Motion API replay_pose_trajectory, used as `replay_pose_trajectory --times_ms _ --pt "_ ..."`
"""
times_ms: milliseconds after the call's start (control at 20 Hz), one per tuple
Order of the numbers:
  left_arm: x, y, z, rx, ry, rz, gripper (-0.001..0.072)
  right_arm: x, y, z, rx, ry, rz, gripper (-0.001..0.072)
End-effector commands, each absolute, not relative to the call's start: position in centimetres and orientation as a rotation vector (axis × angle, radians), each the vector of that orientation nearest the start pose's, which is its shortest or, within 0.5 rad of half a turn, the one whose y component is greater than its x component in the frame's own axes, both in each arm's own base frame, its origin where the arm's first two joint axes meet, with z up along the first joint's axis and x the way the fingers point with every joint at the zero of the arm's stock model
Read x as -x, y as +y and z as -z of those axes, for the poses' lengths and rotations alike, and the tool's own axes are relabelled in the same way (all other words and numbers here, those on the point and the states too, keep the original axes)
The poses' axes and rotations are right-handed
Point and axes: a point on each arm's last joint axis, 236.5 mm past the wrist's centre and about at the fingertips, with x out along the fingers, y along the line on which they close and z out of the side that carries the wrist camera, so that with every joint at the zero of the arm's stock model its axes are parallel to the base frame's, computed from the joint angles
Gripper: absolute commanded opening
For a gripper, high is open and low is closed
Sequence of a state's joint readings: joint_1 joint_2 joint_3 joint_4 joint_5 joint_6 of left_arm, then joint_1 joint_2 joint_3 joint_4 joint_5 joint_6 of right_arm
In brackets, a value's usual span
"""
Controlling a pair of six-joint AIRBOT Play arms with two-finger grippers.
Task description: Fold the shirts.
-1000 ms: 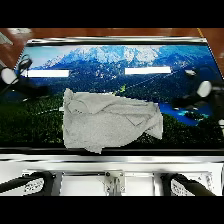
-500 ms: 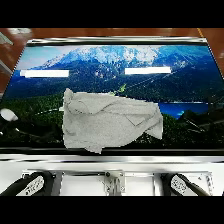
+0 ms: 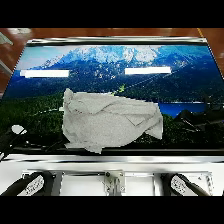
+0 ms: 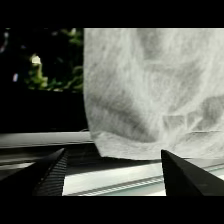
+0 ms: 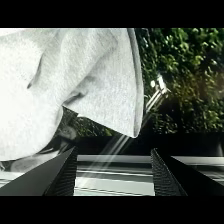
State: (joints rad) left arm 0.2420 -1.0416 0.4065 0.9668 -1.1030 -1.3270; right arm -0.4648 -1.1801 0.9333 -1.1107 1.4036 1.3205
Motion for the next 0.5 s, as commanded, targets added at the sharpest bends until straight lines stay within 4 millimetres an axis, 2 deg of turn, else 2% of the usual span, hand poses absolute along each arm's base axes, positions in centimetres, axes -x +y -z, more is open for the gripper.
replay_pose_trajectory --times_ms 0,100,200,250,350,400,450 --pt "-21.3 -7.0 11.2 0.678 1.492 0.147 0.0716 -28.7 -2.7 1.3 -0.591 1.438 -0.108 0.0589" --pt "-22.7 -7.5 11.4 0.745 1.445 0.128 0.0715 -28.7 -2.7 1.3 -0.592 1.437 -0.106 0.0589" --pt "-22.6 -8.6 12.3 0.776 1.482 0.136 0.0712 -28.8 -2.8 1.3 -0.593 1.433 -0.101 0.0589" --pt "-22.3 -9.1 12.8 0.779 1.505 0.139 0.0684 -28.9 -2.9 1.3 -0.595 1.431 -0.096 0.0589" --pt "-22.3 -9.6 13.2 0.800 1.523 0.139 0.0276 -28.5 -3.3 1.6 -0.582 1.446 -0.078 0.0590" --pt "-22.6 -9.6 13.1 0.806 1.512 0.138 0.0169 -27.8 -3.6 2.2 -0.562 1.474 -0.063 0.0593" --pt "-23.0 -9.6 12.7 0.800 1.499 0.143 0.0066 -26.9 -3.8 3.0 -0.558 1.503 -0.048 0.0675"
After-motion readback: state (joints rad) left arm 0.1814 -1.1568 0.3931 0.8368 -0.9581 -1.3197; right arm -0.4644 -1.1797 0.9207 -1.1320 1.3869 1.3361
